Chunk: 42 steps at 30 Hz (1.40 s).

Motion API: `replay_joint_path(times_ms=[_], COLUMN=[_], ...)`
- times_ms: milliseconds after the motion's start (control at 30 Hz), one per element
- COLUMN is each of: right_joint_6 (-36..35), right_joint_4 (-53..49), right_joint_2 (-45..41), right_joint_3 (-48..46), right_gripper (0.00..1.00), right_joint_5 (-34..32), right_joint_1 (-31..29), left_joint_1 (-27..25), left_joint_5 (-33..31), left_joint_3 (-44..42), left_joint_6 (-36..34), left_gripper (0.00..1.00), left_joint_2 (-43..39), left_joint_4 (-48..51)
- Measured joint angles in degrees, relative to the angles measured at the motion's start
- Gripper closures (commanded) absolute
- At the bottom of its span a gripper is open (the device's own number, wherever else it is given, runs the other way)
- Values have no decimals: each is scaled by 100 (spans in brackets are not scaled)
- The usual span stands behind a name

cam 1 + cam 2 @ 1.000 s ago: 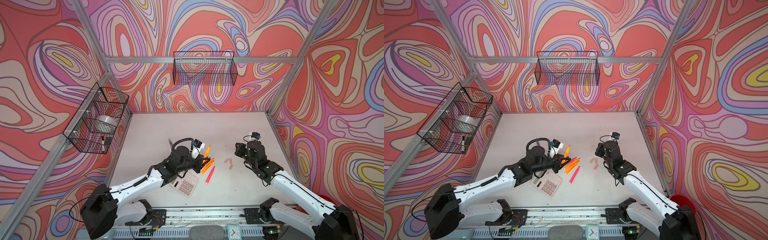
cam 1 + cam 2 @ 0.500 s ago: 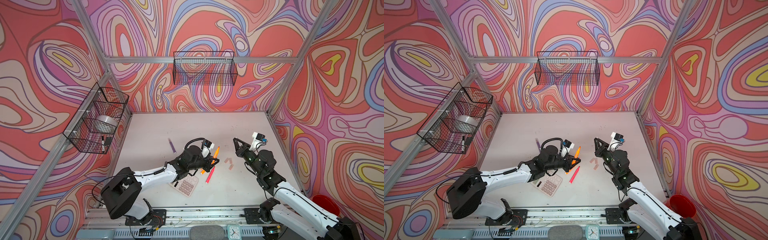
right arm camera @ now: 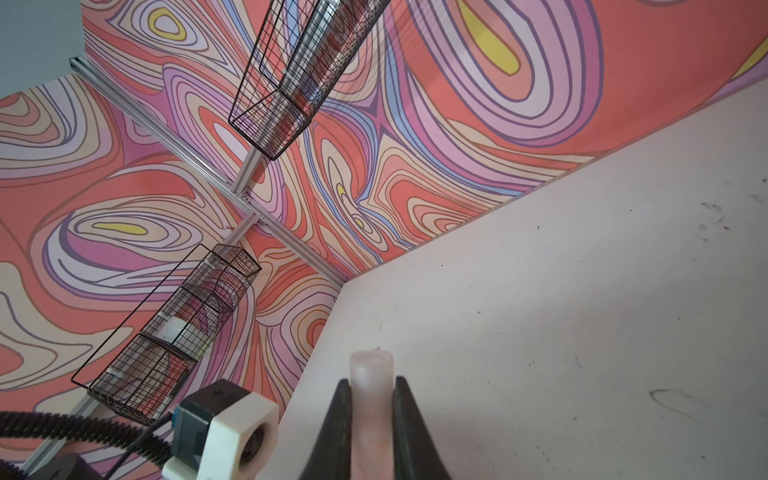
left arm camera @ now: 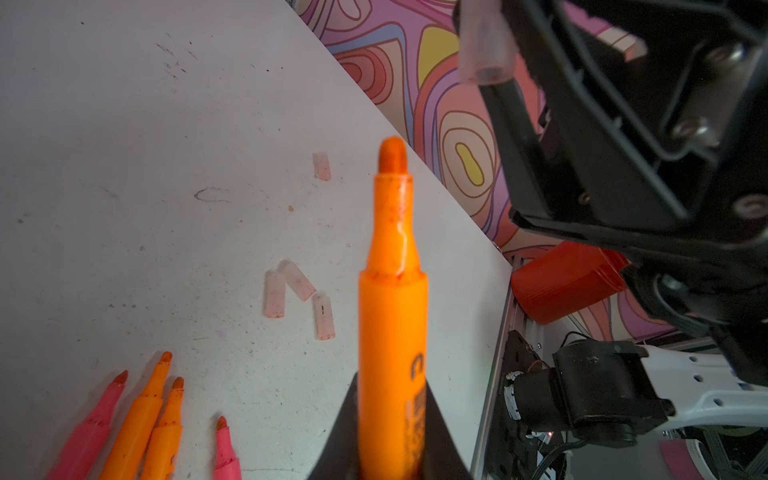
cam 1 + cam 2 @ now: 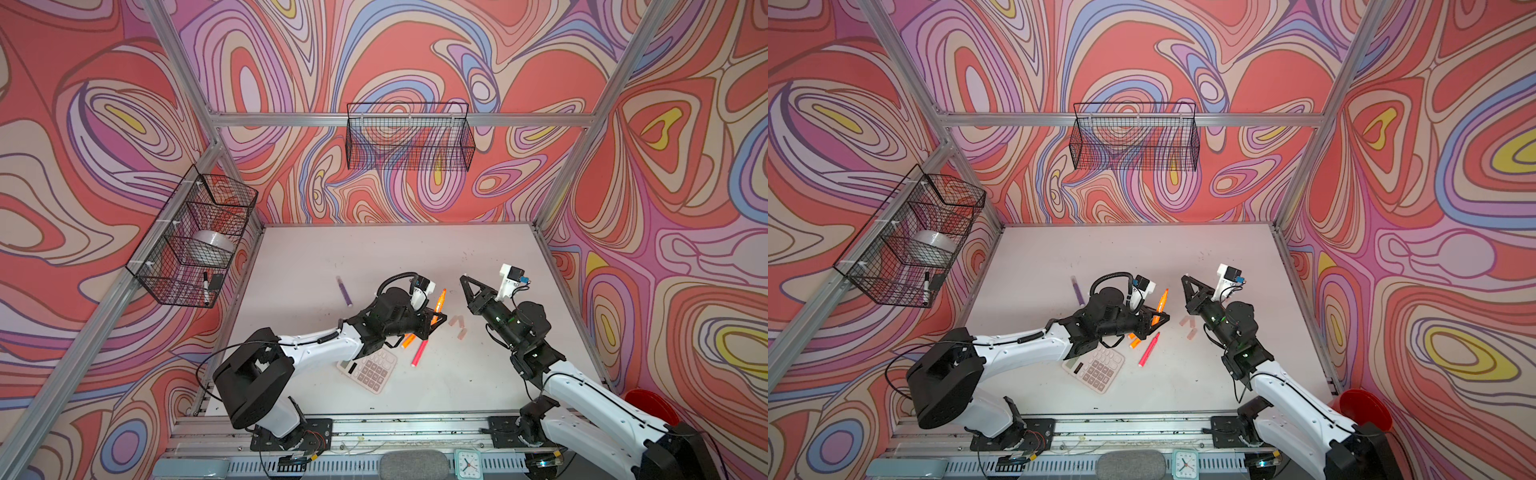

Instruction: Insert the pens into the pen caps

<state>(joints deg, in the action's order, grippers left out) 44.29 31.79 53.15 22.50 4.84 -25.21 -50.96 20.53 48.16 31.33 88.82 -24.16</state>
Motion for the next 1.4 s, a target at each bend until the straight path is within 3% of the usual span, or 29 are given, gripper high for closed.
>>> replay_joint_path(times_ms=[567,1400], right_joint_6=[35,105], right_joint_4=[599,463], right_joint_2=[660,837], right_joint_3=[118,396], right_gripper=[100,100], right_joint_5=[81,-264], right_joint_1=[-372,-610], left_joint_1=[4,0], left_joint_5=[-61,-44], left_joint_3=[59,59], left_joint_6=[153,216], left_gripper=[100,100], left_joint_2=[79,101], left_joint_4=[-306,-437])
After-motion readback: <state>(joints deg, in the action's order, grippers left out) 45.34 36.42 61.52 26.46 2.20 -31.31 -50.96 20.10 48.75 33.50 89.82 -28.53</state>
